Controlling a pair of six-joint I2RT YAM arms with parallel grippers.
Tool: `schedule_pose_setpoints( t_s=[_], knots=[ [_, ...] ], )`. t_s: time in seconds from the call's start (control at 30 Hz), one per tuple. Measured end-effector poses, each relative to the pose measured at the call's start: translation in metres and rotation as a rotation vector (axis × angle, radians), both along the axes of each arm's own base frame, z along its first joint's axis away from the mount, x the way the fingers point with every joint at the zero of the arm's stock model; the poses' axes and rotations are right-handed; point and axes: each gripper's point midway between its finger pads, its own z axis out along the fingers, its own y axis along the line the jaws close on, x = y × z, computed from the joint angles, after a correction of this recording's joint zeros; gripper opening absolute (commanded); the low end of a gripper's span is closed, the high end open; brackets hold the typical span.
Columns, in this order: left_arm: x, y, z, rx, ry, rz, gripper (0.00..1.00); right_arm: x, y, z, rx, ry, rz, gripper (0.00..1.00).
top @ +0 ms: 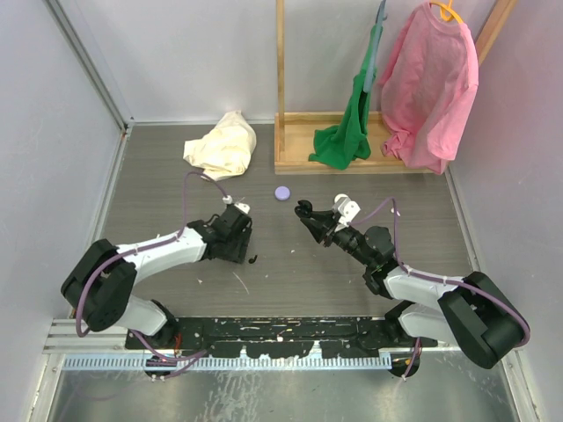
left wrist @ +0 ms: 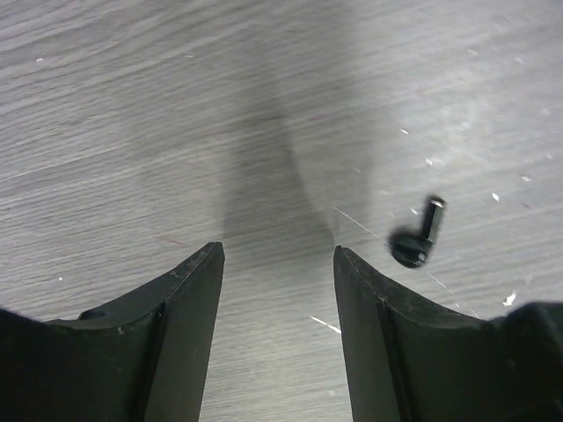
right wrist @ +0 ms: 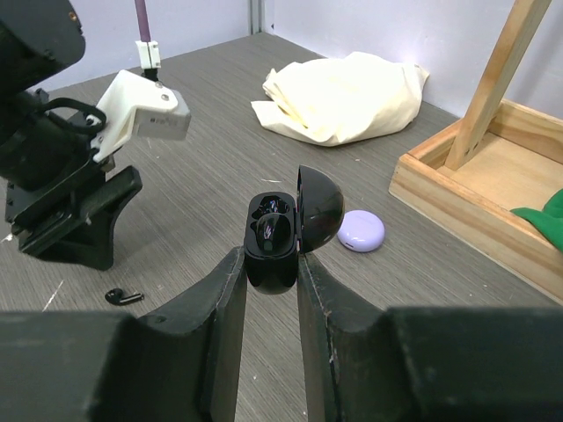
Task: Insert the wireless bluetooth earbuds into the charging case
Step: Move the earbud to the center of the board, then pick up the earbud from the center of the board.
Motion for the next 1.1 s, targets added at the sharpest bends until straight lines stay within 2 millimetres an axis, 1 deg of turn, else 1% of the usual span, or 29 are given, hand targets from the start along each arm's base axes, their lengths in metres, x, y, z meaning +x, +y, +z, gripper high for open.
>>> schedule_pose_setpoints(
  t_s=[0.07,0.13,0.2,0.37,0.43,0.53,0.6,0.67,0.73,0.9,1.1],
  knots=[
    [0.003,0.007,-0.002,-0.014,0.010,0.040,0.55,0.000,0.000,0.000,0.000,0.000,0.000,0.01],
    [0.005,0.009,-0.003,-0.037,0.023,0.072,0.57,0.000,0.000,0.000,0.000,0.000,0.000,0.01],
    [0.002,0.002,0.000,-0.079,0.037,0.078,0.61,0.000,0.000,0.000,0.000,0.001,0.000,0.01],
    [0.004,-0.012,0.012,-0.162,0.027,0.079,0.63,0.000,0.001,-0.003,-0.006,0.008,0.002,0.01],
    [0.009,-0.015,0.014,-0.157,0.024,0.077,0.62,0.000,0.001,-0.005,-0.009,0.014,0.003,0.01],
    [0.025,-0.023,0.015,-0.131,0.013,0.072,0.61,0.000,0.001,-0.006,-0.010,0.015,0.003,0.01],
    [0.032,-0.026,0.012,-0.108,0.014,0.063,0.60,0.000,0.001,-0.006,-0.010,0.015,0.003,0.01],
    [0.035,-0.027,0.007,-0.086,0.027,0.052,0.60,0.000,0.001,-0.005,-0.010,0.014,0.003,0.01],
    [0.034,-0.027,0.002,-0.065,0.041,0.040,0.60,0.000,0.001,-0.005,-0.010,0.015,0.003,0.01],
    [0.022,-0.024,-0.006,-0.005,0.075,0.002,0.60,0.000,0.001,-0.005,-0.010,0.014,0.003,0.01],
    [0.014,-0.032,-0.010,0.024,0.096,-0.045,0.59,0.000,0.000,-0.003,-0.007,0.009,0.002,0.01]
  ],
)
